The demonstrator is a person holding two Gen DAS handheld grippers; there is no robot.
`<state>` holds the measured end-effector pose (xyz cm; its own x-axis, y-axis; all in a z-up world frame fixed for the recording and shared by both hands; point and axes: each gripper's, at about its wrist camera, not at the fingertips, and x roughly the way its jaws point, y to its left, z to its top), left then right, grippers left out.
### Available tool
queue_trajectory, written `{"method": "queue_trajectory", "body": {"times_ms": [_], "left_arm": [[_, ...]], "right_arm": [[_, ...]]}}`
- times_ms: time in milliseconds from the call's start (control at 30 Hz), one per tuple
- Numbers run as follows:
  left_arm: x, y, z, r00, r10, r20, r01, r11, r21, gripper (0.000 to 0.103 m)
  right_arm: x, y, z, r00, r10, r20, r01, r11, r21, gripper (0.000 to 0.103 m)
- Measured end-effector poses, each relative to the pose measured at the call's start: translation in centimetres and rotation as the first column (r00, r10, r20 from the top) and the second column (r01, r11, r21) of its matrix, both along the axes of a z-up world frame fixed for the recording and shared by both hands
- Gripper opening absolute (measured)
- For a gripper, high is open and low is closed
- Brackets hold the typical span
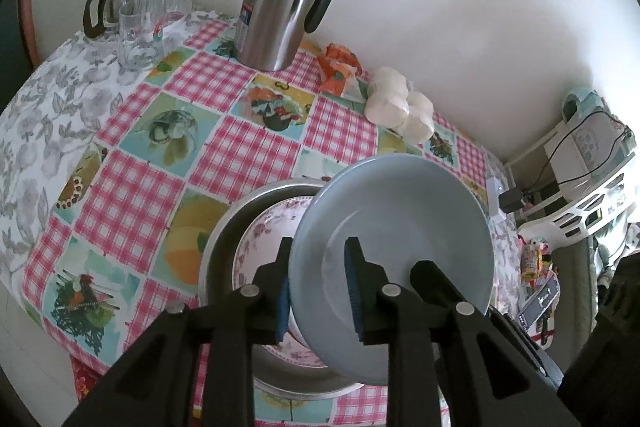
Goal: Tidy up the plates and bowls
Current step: 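Lift the pale blue-grey bowl with both tools and carry it over the tray, then lower the pale blue-grey bowl onto the stacked bowls with both tools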
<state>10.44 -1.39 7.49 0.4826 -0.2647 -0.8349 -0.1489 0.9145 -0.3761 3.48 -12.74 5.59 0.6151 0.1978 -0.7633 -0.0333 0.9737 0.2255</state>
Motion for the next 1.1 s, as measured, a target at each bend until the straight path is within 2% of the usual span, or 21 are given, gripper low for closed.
{"method": "queue_trajectory", "body": {"times_ms": [567,933,1100], "left_arm": [[0.7,-0.9,-2.1,0.997,-0.024,-0.073,0.024,1.000,0.010,0.024],[0.8,-1.0,-2.1,0.997,-0.030,-0.074,0.031,1.000,0.008,0.024],[0.7,-1.4,-2.0,0.997,-0.034,-0.075,0.036,0.999,0.034,0.024]], "right_arm": [[1.1,-0.7,-2.3,0.996,-0.001,-0.087,0.000,1.000,-0.008,0.019],[1.3,-0.8,-2.7,0.994,0.001,-0.112,-0.003,1.000,-0.018,0.020],[1.3,-0.8,-2.7,0.993,0.001,-0.118,-0.003,1.000,-0.020,0.020]]}}
